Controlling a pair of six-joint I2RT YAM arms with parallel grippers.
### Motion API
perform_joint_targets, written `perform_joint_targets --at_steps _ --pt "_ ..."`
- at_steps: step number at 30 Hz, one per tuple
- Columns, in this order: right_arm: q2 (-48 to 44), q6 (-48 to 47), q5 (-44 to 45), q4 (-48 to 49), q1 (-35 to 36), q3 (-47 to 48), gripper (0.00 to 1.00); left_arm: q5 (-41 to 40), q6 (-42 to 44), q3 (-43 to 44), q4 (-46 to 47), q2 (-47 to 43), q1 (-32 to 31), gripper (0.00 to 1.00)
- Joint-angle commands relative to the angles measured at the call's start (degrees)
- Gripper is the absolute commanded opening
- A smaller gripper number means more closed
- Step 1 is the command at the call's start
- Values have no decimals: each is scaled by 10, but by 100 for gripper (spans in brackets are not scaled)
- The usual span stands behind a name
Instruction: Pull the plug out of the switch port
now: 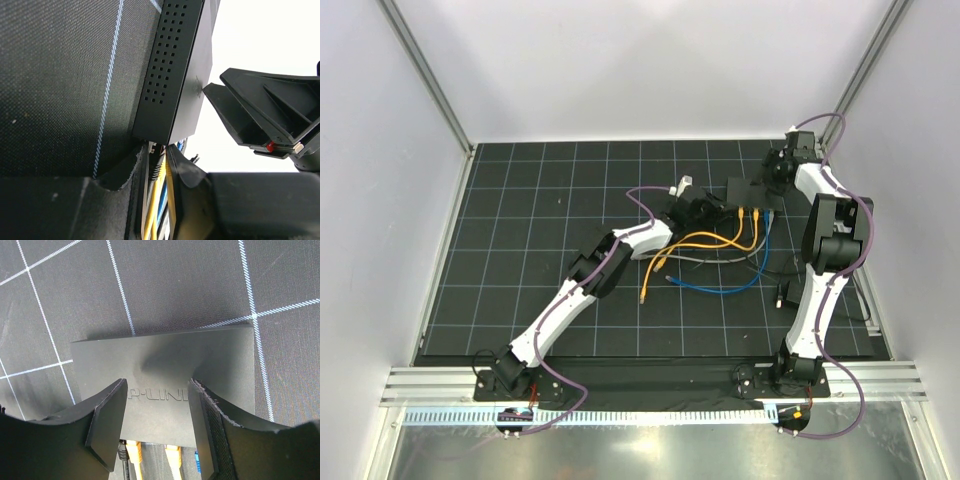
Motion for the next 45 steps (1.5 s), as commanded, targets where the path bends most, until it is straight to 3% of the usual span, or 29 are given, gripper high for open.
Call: perform_joint_targets --at_steps 1,8,18,23,31,40,45 --pt "1 -10 -1 -4 4 0 59 -22 4 4 -53 37 -1 22" --pt "5 -12 3 -9 5 1 59 -6 -11 -24 -29 35 3 0" --pt "25 4 23 -19 4 5 55 24 22 -42 -25 28 6 0" --pt "40 14 22 -24 4 16 55 53 18 -70 56 38 10 0" --pt "48 17 33 -39 5 35 55 63 28 -96 52 13 13 0" --pt "55 44 18 -45 4 34 54 85 33 -25 4 41 20 0" --pt "16 36 7 -60 14 26 57 78 44 -29 -5 31 25 0"
